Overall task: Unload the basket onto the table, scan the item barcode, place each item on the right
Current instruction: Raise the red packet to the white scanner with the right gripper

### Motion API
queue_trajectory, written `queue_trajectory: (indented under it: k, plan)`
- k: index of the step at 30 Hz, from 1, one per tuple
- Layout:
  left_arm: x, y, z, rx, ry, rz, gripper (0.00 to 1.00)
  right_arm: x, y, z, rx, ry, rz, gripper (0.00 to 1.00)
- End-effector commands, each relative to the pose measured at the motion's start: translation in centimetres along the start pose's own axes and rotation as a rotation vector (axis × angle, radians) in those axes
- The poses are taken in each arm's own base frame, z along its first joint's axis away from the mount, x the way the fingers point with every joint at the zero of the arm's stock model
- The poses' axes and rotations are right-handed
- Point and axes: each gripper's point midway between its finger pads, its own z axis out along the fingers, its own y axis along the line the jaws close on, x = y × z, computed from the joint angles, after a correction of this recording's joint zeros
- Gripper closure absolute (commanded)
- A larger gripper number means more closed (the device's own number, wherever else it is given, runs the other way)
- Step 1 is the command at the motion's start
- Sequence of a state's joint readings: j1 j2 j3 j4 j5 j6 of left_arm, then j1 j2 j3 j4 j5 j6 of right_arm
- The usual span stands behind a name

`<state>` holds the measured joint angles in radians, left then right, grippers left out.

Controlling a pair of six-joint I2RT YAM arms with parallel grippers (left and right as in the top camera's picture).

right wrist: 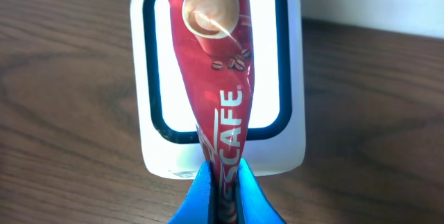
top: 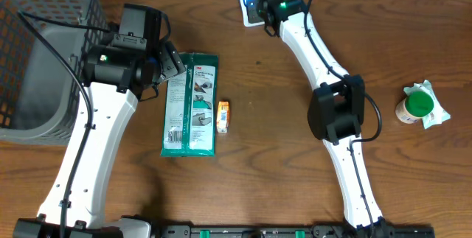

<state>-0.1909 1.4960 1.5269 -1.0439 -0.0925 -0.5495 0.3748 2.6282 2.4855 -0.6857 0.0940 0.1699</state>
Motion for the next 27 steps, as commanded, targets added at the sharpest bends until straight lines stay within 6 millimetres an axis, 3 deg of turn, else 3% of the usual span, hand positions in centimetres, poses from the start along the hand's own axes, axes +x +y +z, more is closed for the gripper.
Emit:
queue_trajectory:
  k: [1, 20, 24, 27]
  plan:
    - [-0.3, 0.2, -0.3, -0.007, -0.015, 0.002, 0.12, 1.2, -0.4, 1.5, 0.012, 0.023, -0.018, 0.99]
    - [-0.3, 0.2, -0.3, -0.007, -0.015, 0.002, 0.12, 1.4, -0.7, 1.4, 0.014, 0.037, -0.001, 0.99]
    - [-0.3, 0.2, -0.3, -0.007, -0.015, 0.003, 0.12, -0.1, -0.5, -0.4, 0.005, 0.01, 0.003, 0.99]
    - [-0.3, 0.2, -0.3, -0.007, -0.015, 0.002, 0.12, -2.2, -0.2, -3.8, -0.032, -0.013, 0.008, 0.99]
